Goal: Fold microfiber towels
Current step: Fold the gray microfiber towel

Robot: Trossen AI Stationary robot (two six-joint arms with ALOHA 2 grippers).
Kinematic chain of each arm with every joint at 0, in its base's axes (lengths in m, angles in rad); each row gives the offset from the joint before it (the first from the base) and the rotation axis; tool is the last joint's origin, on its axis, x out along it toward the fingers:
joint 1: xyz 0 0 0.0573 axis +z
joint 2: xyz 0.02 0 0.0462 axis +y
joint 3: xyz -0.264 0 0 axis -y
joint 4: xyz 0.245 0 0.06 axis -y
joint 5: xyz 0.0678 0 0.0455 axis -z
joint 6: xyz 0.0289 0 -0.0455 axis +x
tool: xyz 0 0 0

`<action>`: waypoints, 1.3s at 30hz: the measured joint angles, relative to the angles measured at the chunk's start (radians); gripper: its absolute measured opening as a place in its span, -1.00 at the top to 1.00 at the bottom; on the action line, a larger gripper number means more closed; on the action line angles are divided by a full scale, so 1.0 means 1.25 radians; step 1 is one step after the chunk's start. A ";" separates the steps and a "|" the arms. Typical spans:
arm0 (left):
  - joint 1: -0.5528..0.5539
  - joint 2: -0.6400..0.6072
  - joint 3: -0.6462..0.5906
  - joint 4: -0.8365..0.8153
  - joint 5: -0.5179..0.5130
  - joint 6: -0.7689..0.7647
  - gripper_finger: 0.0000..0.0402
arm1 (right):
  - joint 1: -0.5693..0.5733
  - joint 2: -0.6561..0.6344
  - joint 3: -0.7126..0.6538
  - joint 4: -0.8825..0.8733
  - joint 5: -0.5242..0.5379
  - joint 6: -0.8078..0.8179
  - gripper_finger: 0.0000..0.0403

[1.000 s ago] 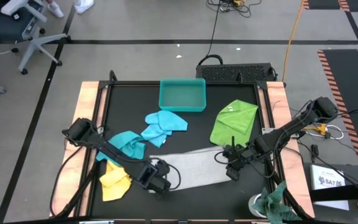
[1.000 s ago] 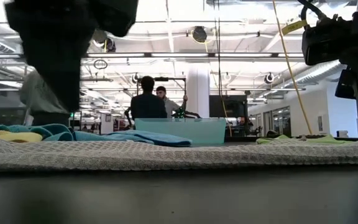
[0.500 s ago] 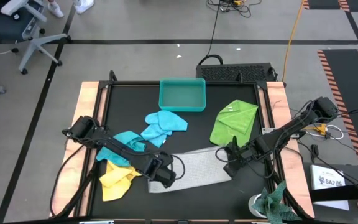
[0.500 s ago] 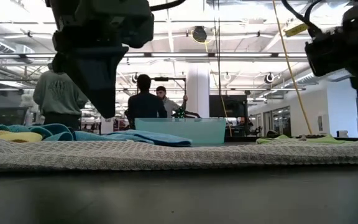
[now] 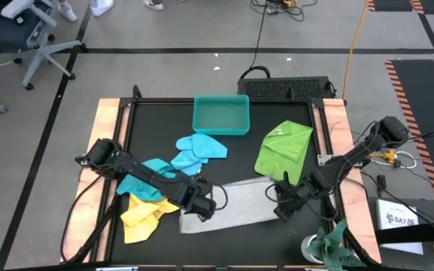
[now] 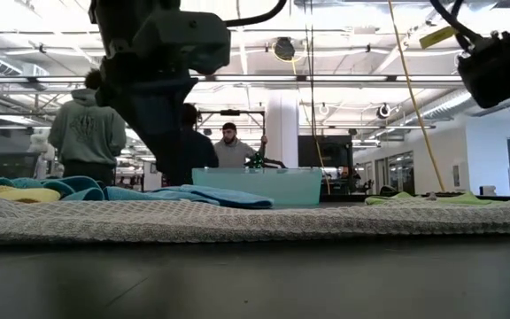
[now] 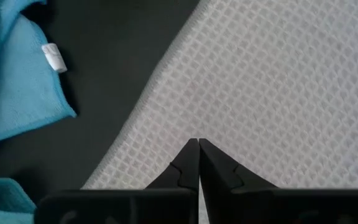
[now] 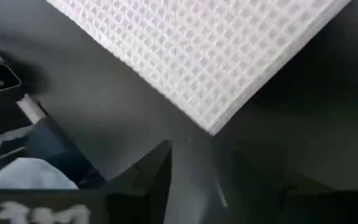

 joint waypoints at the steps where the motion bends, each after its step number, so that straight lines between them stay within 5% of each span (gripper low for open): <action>1: 0.002 0.000 0.000 0.000 -0.001 0.001 0.96 | 0.005 0.005 0.000 0.001 0.003 0.015 0.19; 12: 0.041 0.000 0.000 0.009 -0.006 0.086 0.94 | 0.017 0.089 -0.034 0.100 0.015 0.078 0.08; 25: 0.132 0.000 0.000 0.168 0.024 0.258 0.98 | 0.017 0.088 -0.105 0.207 0.037 0.136 0.08; 34: 0.257 -0.001 0.000 0.438 0.165 0.431 0.90 | 0.015 0.067 -0.112 0.212 0.037 0.117 0.09; 39: 0.301 -0.001 0.001 0.463 0.191 0.458 0.98 | 0.015 0.067 -0.112 0.212 0.039 0.118 0.12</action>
